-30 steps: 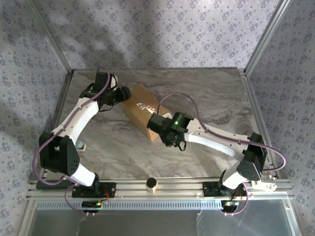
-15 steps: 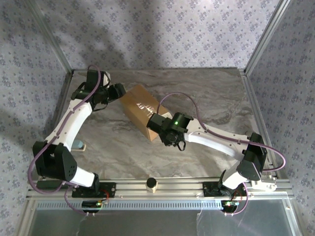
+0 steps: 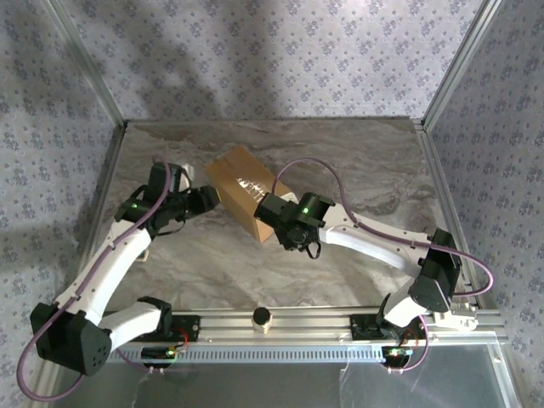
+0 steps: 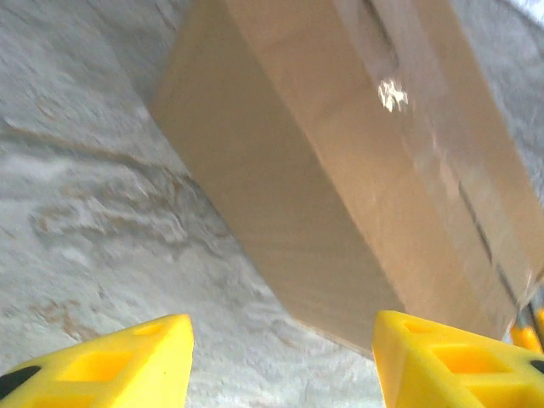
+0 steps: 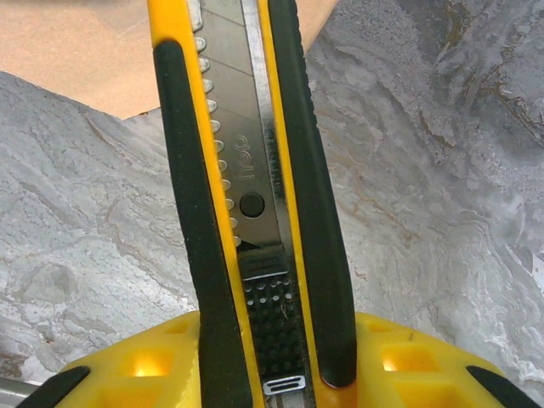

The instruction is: Unpack the express box

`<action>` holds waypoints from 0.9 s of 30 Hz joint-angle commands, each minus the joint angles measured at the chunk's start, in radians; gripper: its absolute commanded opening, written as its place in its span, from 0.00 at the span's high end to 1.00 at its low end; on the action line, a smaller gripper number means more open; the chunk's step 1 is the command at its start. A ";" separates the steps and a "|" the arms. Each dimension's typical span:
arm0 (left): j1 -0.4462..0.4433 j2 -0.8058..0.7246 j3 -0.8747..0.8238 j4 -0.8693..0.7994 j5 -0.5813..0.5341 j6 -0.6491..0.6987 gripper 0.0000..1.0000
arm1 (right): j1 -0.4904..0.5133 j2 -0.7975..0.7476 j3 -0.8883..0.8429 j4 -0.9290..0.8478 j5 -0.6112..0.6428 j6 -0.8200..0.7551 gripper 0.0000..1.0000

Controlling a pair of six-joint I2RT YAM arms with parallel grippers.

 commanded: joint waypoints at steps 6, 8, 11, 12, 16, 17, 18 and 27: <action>-0.140 0.060 -0.089 0.089 0.015 -0.086 0.43 | -0.008 0.008 0.007 0.023 -0.011 -0.025 1.00; -0.160 0.078 -0.089 0.114 0.015 -0.095 0.43 | -0.008 0.010 0.010 0.021 -0.011 -0.025 1.00; -0.184 0.100 -0.082 0.147 0.017 -0.098 0.43 | -0.008 0.014 0.010 0.020 -0.010 -0.028 1.00; -0.187 0.107 -0.080 0.155 0.014 -0.102 0.43 | -0.009 0.015 0.013 0.017 -0.009 -0.028 1.00; -0.206 0.132 -0.074 0.191 0.014 -0.123 0.44 | -0.001 0.020 0.028 0.001 0.002 -0.025 1.00; -0.209 0.137 -0.076 0.202 0.012 -0.128 0.44 | 0.001 0.021 0.032 -0.002 0.002 -0.025 1.00; -0.213 0.140 -0.076 0.212 0.013 -0.130 0.44 | 0.006 0.024 0.037 -0.006 0.004 -0.027 1.00; -0.239 0.147 -0.095 0.273 -0.008 -0.184 0.44 | 0.048 0.043 0.063 -0.040 0.028 -0.022 1.00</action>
